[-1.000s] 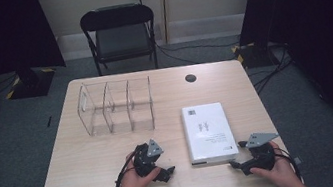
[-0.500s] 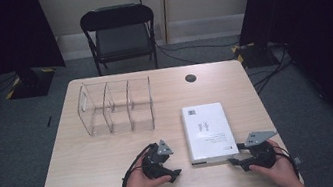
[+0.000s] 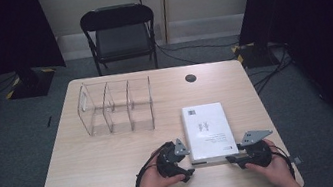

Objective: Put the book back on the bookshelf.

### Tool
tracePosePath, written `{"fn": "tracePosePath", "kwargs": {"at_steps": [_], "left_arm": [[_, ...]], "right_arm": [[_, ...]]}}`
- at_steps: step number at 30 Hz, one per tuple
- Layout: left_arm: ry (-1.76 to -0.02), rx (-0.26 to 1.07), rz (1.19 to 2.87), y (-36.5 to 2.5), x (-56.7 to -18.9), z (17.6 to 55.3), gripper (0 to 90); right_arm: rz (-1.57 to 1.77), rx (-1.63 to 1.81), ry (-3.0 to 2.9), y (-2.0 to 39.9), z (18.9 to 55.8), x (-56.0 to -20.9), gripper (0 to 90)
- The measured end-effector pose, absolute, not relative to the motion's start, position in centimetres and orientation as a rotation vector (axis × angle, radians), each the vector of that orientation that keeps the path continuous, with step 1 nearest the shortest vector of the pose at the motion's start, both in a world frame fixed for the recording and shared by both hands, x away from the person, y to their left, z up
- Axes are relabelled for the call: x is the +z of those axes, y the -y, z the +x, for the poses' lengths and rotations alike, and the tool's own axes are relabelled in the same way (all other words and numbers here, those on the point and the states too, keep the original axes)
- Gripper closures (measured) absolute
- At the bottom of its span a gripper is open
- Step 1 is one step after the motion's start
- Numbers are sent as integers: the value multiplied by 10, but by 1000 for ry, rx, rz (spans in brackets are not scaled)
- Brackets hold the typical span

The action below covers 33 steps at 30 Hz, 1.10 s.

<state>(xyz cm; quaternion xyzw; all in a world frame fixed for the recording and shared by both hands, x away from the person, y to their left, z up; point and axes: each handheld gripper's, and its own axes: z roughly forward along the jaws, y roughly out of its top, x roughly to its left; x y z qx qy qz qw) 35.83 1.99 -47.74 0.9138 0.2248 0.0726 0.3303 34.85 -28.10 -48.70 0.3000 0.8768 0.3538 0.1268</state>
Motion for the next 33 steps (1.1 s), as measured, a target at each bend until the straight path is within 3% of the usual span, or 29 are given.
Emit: {"fn": "tracePosePath", "kwargs": {"at_steps": [5,10,24,29,30,33], "left_arm": [[-581,160,2405,-12,-482,363,277],[-545,172,2426,-3,-481,364,309],[-530,177,2410,-5,-483,363,306],[-548,174,2395,-5,-484,363,254],[-567,187,2394,-6,-484,364,181],[-558,191,2371,-8,-481,364,176]], "right_arm": [[853,1012,-2554,280,348,-485,492],[840,1036,-2568,282,348,-483,567],[823,1107,-2518,283,345,-474,619],[816,1127,-2503,283,345,-471,631],[817,1138,-2500,283,345,-470,638],[814,1136,-2497,283,345,-470,639]]}}
